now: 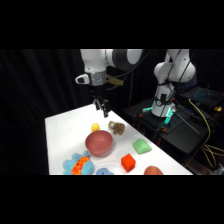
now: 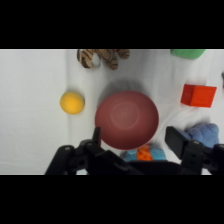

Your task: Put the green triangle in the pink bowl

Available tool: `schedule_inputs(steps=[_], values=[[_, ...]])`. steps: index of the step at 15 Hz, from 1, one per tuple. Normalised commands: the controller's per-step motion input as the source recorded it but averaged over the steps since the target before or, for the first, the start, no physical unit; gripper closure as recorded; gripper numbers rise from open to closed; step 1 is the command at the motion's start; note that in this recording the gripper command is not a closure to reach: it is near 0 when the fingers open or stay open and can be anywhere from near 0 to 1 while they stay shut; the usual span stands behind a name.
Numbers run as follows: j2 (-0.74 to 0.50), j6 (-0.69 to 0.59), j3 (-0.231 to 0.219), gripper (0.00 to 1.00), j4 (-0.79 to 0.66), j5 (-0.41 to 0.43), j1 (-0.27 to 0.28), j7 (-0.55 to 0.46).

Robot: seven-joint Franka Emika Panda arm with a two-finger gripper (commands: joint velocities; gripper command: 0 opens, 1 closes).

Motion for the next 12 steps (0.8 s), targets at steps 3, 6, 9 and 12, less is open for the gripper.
schedule_inputs(steps=[3,6,9,12], values=[[-0.02,-0.01,0.019,0.00,-0.01,0.005,-0.011,0.02],[-0.10,0.05,0.047,0.00,-0.10,0.015,0.026,0.10],[-0.18,0.16,0.083,0.00,-0.26,0.026,0.086,0.21],[-0.26,0.26,0.100,0.00,-0.40,0.022,0.126,0.31]])
